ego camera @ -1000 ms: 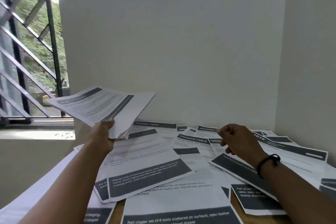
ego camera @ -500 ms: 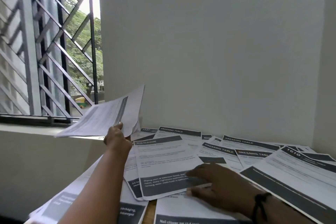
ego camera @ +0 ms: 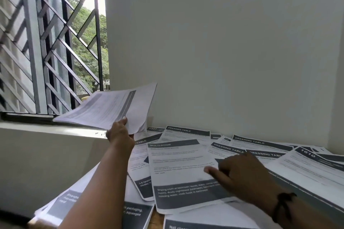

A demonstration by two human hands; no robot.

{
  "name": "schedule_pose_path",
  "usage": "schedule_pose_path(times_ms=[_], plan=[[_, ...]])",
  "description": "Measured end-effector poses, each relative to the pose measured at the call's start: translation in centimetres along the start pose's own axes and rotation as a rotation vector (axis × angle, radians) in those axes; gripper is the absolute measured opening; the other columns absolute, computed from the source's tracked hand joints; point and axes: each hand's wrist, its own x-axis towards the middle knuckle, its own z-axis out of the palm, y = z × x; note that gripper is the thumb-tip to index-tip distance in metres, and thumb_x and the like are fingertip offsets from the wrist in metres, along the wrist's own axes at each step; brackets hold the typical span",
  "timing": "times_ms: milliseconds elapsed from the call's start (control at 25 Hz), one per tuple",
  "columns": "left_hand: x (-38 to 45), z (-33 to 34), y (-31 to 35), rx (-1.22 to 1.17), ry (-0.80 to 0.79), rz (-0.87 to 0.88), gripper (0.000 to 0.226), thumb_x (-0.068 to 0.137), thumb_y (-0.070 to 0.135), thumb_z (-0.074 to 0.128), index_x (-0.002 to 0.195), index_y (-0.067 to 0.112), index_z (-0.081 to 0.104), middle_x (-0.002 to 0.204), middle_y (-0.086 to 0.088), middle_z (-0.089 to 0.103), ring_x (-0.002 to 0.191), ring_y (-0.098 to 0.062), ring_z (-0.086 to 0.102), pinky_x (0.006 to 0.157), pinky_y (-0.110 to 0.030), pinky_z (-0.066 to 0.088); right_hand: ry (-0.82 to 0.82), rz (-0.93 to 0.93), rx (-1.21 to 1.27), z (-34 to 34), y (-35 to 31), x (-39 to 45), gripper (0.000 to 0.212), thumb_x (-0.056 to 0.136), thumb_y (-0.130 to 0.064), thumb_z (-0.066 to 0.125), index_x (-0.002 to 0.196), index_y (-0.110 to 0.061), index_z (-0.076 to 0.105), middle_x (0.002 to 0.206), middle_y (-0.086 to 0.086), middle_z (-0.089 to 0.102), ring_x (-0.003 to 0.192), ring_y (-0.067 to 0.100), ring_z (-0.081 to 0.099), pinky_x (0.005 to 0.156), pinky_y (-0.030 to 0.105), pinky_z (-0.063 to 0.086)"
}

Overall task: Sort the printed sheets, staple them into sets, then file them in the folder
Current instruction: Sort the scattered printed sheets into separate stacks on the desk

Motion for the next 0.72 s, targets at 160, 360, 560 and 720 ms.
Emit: schedule_pose_path(times_ms=[160, 360, 560, 720], plan=[[-0.1, 0.0, 1.1, -0.035, -0.022, -0.010, 0.028, 0.085, 0.014, 0.069, 0.112, 0.012, 0.060, 0.108, -0.002, 0.061, 0.098, -0.020, 0.059, 0.049, -0.019, 0.050, -0.276, 0.292, 0.154, 0.2, -0.3, -0.7, 0.066, 0.069, -0.086, 0.039, 0.116, -0.042, 0.052, 0.118, -0.017, 0.057, 0.109, 0.007, 0.054, 0.088, 0.027, 0.041], [0.5, -0.1, 1.5, -0.099, -0.116, -0.017, 0.023, 0.083, 0.012, 0.070, 0.104, 0.011, 0.063, 0.111, -0.007, 0.066, 0.099, -0.025, 0.065, 0.061, -0.027, 0.058, -0.417, 0.448, 0.303, 1.1, -0.6, -0.3, 0.100, 0.047, -0.081, 0.067, 0.131, -0.033, 0.041, 0.127, -0.006, 0.053, 0.109, 0.012, 0.055, 0.084, 0.023, 0.046], [1.5, 0.4, 0.6, -0.053, -0.232, -0.023, 0.038, 0.085, 0.005, 0.063, 0.122, 0.003, 0.054, 0.119, -0.014, 0.063, 0.102, -0.032, 0.064, 0.051, -0.029, 0.057, -0.253, 0.610, 0.667, 0.9, 1.3, 0.7, 0.011, 0.081, -0.019, 0.072, 0.079, -0.012, 0.065, 0.066, -0.004, 0.067, 0.058, 0.011, 0.062, 0.049, 0.019, 0.046], [1.6, 0.9, -0.9, 0.125, -0.312, -0.057, 0.044, 0.082, 0.002, 0.063, 0.125, 0.006, 0.053, 0.117, -0.017, 0.064, 0.101, -0.034, 0.064, 0.064, -0.036, 0.059, 0.243, 0.817, 1.082, -2.2, 5.1, 1.5, 0.011, 0.092, -0.009, 0.059, 0.085, -0.003, 0.064, 0.076, 0.014, 0.065, 0.061, 0.025, 0.063, 0.041, 0.024, 0.054]])
